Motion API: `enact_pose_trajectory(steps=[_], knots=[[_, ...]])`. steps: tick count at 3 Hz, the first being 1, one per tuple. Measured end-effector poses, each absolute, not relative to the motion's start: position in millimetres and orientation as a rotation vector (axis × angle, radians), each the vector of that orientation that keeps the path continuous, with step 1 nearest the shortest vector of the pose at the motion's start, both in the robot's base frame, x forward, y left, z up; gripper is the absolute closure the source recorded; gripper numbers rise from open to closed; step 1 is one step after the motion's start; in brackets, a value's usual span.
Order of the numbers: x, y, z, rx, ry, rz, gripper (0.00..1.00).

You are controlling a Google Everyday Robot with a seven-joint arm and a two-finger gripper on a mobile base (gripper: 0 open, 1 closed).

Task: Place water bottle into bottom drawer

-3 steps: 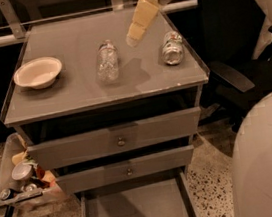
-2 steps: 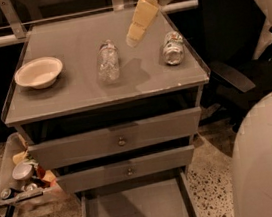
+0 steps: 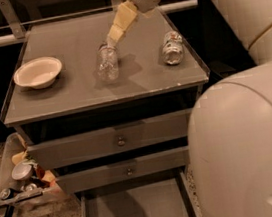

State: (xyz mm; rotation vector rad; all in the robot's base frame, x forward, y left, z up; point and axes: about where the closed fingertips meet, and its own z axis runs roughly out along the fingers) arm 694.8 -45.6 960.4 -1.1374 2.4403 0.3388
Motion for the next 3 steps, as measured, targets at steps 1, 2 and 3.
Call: enact_pose_trajectory(steps=[1,2,3], knots=[[711,-24,938,-1.073,2.505,0.415,0.0],[715,-22,935,-1.069,2.5,0.417,0.0],[719,-4,921,-1.038,2.52,0.45,0.0]])
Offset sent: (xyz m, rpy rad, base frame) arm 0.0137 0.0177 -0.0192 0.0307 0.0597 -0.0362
